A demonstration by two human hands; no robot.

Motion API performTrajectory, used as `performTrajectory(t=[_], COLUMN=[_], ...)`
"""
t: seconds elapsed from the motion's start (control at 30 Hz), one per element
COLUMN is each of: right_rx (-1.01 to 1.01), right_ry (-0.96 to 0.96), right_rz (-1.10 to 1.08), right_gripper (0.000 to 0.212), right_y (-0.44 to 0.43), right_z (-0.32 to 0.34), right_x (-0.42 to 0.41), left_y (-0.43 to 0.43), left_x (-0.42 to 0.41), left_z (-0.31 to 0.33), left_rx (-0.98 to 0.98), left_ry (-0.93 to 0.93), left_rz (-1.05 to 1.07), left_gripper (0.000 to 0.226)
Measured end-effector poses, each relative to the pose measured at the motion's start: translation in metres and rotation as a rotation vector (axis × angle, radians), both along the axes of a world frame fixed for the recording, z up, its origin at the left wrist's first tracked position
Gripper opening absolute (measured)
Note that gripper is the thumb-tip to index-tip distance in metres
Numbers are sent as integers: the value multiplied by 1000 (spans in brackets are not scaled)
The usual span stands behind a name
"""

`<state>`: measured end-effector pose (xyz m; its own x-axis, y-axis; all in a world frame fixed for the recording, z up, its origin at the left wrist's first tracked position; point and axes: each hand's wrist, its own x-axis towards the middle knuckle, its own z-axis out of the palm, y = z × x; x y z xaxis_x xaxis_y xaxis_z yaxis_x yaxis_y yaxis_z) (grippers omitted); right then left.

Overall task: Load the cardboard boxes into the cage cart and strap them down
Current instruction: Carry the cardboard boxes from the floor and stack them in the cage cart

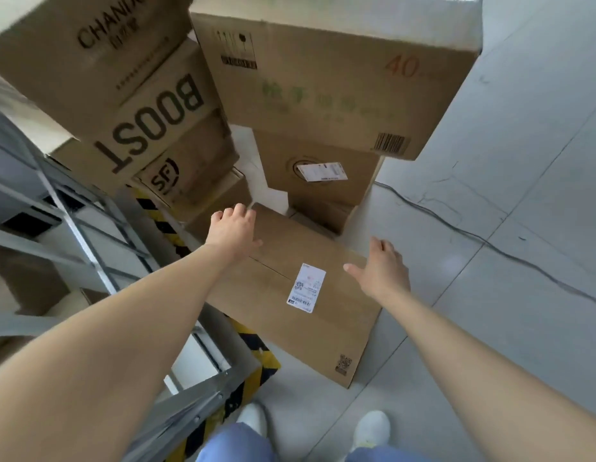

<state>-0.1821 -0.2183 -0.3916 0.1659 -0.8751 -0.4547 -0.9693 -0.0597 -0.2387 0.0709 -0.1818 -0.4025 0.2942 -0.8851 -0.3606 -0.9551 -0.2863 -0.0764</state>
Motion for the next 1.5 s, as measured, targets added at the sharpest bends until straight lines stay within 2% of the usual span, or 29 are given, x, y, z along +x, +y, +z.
performTrajectory(t=[0.1,0.33,0.5,0.7,0.83,0.97,1.23,1.4,1.5], right_rx=[24,27,6,13,46,130,86,67,53], right_ry=[-11,-40,20,64,9,-72,-79,-70,-92], right_rz=[-50,-226,-336,-498,-632,-816,-882,-919,-928], right_gripper=[70,74,82,95,112,132,134,134,134], right_y=[14,23,14,9,10,12,-3,-9,-8], right_z=[-75,-207,-268,-312,-324,-332,-326,-301,-266], right_x=[-3,-19,-24,-16,-20,-28,-61,-96,-116], left_y=[12,13,3,-10,-17,-26,-43,-56,-60], left_x=[19,46,68,86,96,91,74,41,19], left_z=[-76,-204,-266,-309,-321,-319,-329,-317,-285], left_rx=[27,27,-19,-37,-68,-64,-27,-127,-161], left_ry=[18,14,24,134,250,234,302,503,536], left_rz=[43,124,163,388,551,634,781,894,917], left_gripper=[59,69,72,88,104,114,142,140,138])
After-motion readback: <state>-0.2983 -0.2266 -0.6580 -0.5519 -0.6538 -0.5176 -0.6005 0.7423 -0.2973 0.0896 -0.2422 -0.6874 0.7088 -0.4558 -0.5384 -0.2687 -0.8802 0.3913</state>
